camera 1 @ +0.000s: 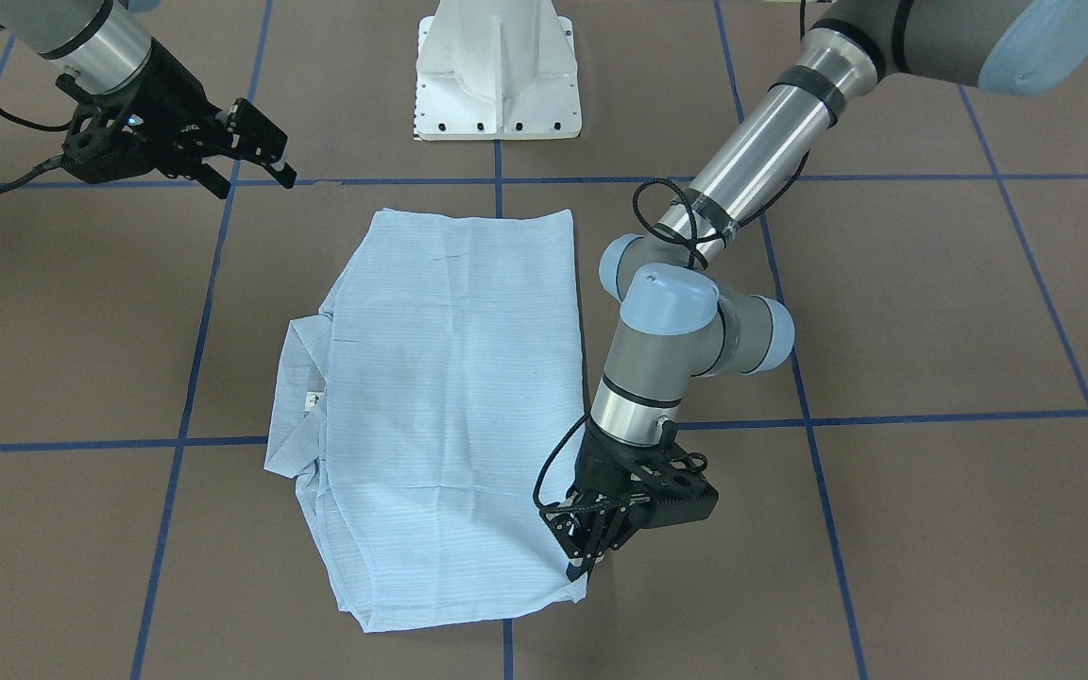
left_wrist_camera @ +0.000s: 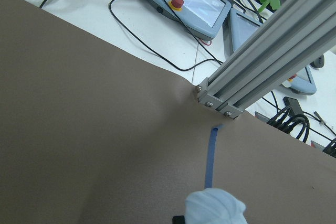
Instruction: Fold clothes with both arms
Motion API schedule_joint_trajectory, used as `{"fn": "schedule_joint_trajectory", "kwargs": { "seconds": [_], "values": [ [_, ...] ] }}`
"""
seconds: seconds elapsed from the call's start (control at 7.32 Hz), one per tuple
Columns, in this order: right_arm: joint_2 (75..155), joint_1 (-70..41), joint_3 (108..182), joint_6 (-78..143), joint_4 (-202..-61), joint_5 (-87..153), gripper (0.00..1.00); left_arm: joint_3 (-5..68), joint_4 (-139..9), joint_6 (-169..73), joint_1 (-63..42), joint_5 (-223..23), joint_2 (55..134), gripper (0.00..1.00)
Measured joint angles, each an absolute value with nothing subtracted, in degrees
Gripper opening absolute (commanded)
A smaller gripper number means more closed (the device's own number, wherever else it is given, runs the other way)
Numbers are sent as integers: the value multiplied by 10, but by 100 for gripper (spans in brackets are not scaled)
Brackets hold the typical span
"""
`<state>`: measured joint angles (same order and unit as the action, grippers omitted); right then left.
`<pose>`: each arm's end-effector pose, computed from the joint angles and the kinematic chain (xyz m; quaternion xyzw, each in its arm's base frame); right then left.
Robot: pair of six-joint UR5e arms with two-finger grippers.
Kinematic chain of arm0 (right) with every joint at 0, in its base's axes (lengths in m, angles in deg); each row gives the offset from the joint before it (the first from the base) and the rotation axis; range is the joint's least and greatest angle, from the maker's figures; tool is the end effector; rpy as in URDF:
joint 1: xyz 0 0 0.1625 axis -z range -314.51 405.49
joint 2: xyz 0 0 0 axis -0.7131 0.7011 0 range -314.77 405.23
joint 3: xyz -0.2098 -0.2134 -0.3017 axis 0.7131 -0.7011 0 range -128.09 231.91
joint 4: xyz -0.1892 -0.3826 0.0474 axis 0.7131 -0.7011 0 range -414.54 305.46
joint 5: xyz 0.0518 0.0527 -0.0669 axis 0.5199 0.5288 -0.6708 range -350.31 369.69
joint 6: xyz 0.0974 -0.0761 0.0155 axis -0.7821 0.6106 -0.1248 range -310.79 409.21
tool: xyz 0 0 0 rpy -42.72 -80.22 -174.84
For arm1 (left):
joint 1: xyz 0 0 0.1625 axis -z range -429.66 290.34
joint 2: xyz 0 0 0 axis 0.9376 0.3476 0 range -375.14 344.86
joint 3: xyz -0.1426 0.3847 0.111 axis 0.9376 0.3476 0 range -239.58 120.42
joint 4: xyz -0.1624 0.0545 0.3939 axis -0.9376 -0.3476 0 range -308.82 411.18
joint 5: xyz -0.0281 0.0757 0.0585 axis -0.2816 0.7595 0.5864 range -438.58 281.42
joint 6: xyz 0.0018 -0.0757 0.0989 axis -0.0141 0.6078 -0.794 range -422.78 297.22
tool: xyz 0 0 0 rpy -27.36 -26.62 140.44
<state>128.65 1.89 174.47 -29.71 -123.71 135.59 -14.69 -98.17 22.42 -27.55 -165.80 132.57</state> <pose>-0.3224 -0.3901 0.2911 -0.0187 -0.5450 0.0828 0.8341 0.5793 -0.7116 0.2442 0.2517 0.5310 -0.2723 0.7620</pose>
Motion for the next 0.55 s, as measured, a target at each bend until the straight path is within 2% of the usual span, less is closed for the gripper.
{"fn": "schedule_joint_trajectory", "kwargs": {
  "seconds": [0.14, 0.55],
  "values": [
    [1286, 20, 1744, -297, -1237, 1352, 100, -149, -984, 222, -276, -1657, 1326, 100],
    [1286, 20, 1741, -295, -1237, 1346, 100, -141, -982, 220, -273, -1661, 1324, 100]
  ]
}}
